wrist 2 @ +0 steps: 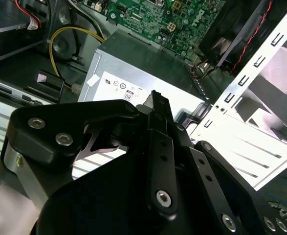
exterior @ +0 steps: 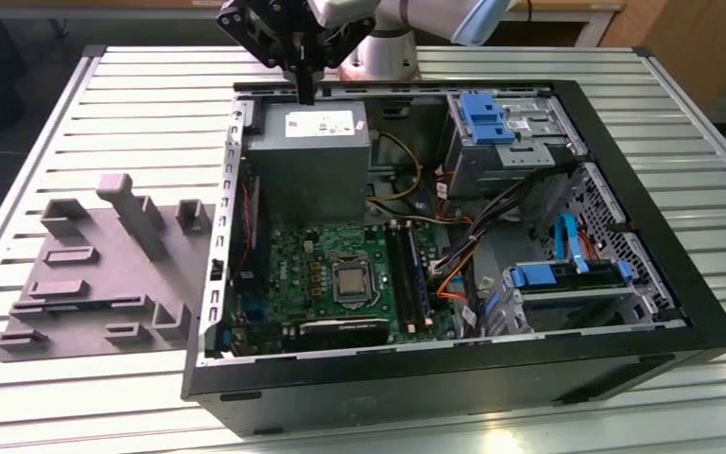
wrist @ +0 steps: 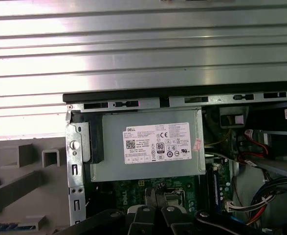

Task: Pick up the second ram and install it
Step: 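Reach for the second ram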

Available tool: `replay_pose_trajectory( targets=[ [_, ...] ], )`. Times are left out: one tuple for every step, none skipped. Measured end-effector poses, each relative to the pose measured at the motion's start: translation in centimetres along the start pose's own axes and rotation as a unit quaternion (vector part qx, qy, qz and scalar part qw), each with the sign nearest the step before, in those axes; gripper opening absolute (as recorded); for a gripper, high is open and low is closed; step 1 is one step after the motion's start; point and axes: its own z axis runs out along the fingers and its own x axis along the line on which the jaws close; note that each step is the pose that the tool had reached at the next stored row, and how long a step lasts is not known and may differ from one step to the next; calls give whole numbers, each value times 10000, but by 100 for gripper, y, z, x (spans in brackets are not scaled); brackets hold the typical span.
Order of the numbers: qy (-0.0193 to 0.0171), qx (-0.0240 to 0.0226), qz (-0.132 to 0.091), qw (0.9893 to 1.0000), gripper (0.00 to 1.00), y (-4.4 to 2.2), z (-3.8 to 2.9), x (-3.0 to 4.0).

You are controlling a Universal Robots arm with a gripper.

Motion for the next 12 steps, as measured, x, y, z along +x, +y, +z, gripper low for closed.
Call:
replay_pose_trajectory(
  targets=[
    [0,0,0,10000,11,0,0,5],
    [0,0,0,10000,11,-1,0,10],
    [0,0,0,10000,11,-1,-1,15],
    [0,0,0,10000,11,-1,-1,19],
    [0,0,0,10000,11,-2,-1,23],
    [0,0,0,10000,11,-2,-1,26],
    [0,0,0,10000,11,-2,-1,30],
    [0,0,0,10000,11,-2,-1,34],
    [0,0,0,10000,11,-3,-1,37],
    [0,0,0,10000,11,-3,-1,39],
    [0,0,0,10000,11,-3,-1,41],
    [0,0,0,10000,11,-3,-1,45]
  ],
)
